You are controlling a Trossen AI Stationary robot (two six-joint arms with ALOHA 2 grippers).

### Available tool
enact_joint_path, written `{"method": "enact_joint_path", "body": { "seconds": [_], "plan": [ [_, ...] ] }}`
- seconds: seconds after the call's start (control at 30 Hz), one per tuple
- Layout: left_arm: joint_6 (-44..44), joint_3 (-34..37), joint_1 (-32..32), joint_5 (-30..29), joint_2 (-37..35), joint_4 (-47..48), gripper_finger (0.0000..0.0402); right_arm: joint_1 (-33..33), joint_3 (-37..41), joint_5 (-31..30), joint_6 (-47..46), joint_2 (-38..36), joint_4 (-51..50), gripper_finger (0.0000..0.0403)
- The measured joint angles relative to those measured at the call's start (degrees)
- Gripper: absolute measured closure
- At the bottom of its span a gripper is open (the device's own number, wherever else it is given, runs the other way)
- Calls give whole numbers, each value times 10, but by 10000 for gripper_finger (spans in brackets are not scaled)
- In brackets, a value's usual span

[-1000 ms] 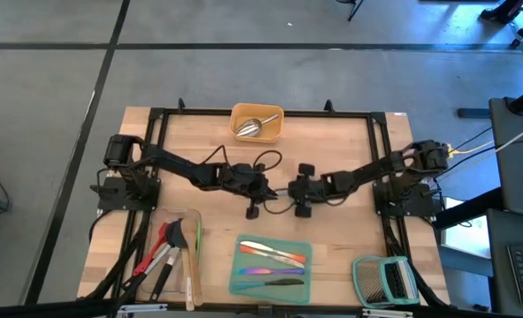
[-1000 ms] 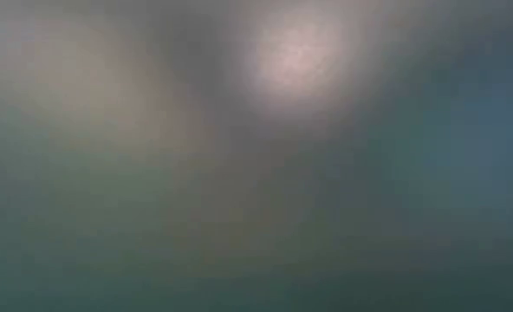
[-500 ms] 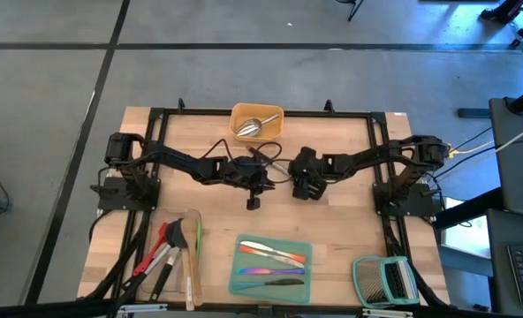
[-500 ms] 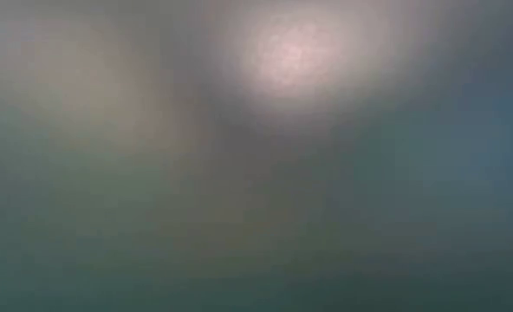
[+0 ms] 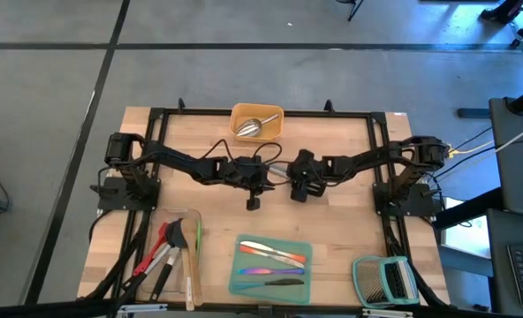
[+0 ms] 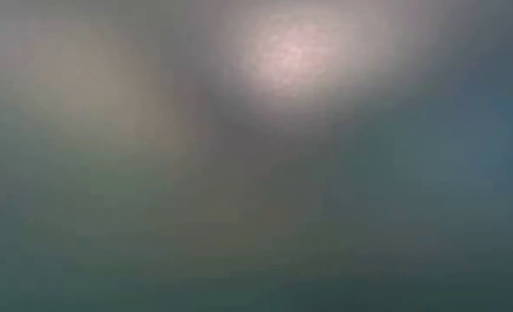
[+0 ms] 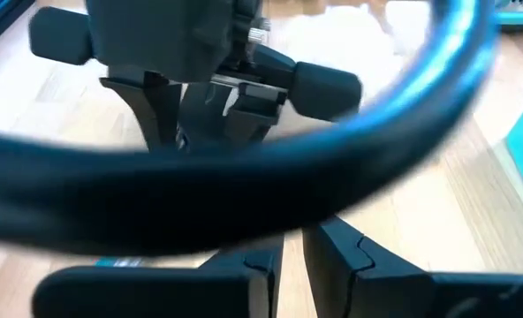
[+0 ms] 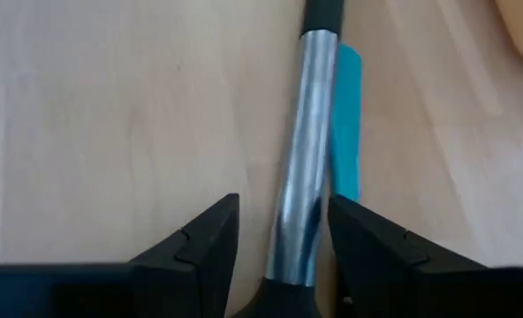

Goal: Pick & Place Kitchen Items
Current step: Put the slotted spatula into the transparent bin

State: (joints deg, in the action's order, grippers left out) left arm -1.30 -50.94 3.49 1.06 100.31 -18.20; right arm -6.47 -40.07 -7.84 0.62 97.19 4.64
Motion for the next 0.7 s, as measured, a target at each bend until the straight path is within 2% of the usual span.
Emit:
{"method": "enact_joint_path", "body": {
  "seconds": [0.5, 0.7],
  "plan": [
    [5, 0, 0, 0, 0, 9, 366, 19, 0, 27, -4, 0, -27, 226],
    [5, 0, 0, 0, 0, 9, 364, 19, -3, 27, -19, 28, -1, 226]
  ]
}}
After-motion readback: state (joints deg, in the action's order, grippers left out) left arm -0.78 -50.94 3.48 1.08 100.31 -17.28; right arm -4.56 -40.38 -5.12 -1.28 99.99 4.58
